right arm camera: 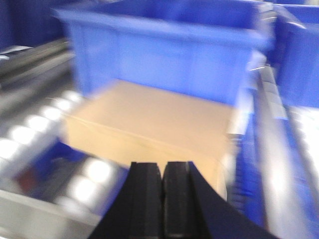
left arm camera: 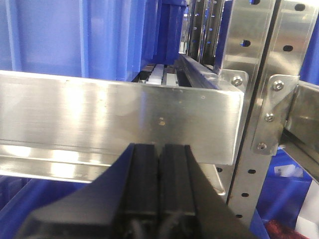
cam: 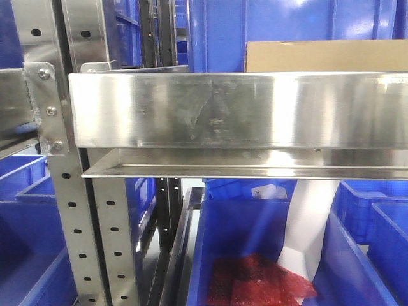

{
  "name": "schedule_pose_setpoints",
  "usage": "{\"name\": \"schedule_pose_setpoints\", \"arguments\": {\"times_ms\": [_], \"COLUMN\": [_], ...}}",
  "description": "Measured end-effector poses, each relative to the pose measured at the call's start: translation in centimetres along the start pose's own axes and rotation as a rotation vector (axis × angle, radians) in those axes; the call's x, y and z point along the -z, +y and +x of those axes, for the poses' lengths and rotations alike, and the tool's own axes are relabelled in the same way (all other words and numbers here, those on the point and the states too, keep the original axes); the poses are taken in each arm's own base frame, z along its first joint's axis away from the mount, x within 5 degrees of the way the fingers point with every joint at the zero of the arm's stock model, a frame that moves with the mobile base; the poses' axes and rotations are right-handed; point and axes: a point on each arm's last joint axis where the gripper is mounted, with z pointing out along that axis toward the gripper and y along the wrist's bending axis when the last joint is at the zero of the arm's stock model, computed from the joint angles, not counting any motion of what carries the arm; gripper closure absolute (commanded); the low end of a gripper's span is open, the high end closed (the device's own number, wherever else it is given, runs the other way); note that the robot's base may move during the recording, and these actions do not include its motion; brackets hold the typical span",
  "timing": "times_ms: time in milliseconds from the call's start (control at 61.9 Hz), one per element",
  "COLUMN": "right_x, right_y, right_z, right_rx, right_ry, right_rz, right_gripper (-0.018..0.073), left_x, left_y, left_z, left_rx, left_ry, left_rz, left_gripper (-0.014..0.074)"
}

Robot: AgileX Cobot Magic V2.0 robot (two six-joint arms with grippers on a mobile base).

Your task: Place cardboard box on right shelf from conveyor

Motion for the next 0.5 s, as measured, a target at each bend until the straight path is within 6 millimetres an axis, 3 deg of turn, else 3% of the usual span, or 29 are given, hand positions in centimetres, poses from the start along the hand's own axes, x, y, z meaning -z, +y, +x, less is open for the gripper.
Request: {"name": "schedule_pose_setpoints", "arguments": {"times_ms": [242,372,501], "right_x": [2.3,2.5,2.5], "right_y": [-1.2,-1.4,-1.6], "right_z": [8.1,11.6,14.0], "right_rx": [-0.018,-0.023,-0.023], "right_ry": [-0.111,-0.156,-0.190], "right_rz": [0.157,0.209,0.241], "right_gripper": [0.0524,0.0524,0.0524], "left_x": [0.0,0.0,0.0], "left_y": [0.0,0.0,0.0], "left_z": [0.0,0.0,0.0], "left_rx": [0.000,0.000,0.000], "left_ry": [0.000,0.000,0.000], "left_rz": [0.000,0.000,0.000], "left_gripper": [0.0715,0.0715,0.0715]}}
